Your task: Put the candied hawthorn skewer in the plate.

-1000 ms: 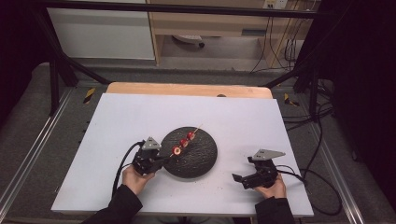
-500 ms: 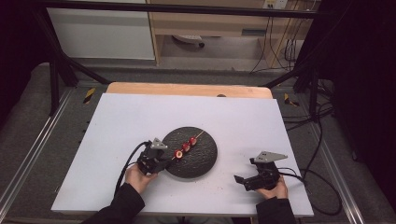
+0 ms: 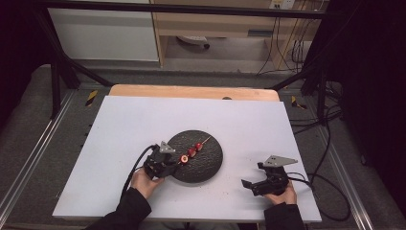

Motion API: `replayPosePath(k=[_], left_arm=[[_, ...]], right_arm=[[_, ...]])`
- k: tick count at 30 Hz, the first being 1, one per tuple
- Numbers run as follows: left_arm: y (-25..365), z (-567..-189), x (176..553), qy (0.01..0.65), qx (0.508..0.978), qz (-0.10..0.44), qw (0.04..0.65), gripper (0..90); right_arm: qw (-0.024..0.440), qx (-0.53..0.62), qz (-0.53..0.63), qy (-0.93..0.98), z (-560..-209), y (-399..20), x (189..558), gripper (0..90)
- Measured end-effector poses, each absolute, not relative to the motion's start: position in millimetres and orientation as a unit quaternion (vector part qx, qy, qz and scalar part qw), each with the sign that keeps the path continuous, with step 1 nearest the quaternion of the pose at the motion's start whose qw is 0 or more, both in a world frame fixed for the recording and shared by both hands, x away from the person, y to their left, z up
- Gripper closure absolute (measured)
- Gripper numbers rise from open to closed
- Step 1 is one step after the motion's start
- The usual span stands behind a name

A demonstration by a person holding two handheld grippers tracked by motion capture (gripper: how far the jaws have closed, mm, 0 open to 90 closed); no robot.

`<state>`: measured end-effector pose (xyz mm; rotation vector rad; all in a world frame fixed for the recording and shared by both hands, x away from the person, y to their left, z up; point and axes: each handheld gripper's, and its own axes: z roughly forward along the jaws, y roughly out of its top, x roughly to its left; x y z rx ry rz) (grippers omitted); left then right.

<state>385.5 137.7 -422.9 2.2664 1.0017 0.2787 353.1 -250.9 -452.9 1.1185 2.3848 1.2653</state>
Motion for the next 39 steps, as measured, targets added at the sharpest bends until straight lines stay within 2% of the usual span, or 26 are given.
replayPosePath(k=[11,18,27,39], left_arm=[[159.4,-412.6,379.0,0.368,0.850,0.102,0.362,35.1],[181.1,-412.5,373.3,0.368,0.850,0.113,0.360,17.0],[221.9,-419.6,361.6,0.382,0.835,0.121,0.379,11.9],[267.8,-440.1,345.2,0.399,0.812,0.124,0.406,10.8]], right_arm=[[0.110,0.385,0.433,0.808,-452.6,-252.3,353.6,0.3],[0.113,0.389,0.435,0.804,-451.3,-253.3,352.9,0.3],[0.116,0.394,0.436,0.800,-451.6,-254.5,352.9,0.3],[0.115,0.397,0.430,0.803,-453.2,-254.8,353.3,0.3]])
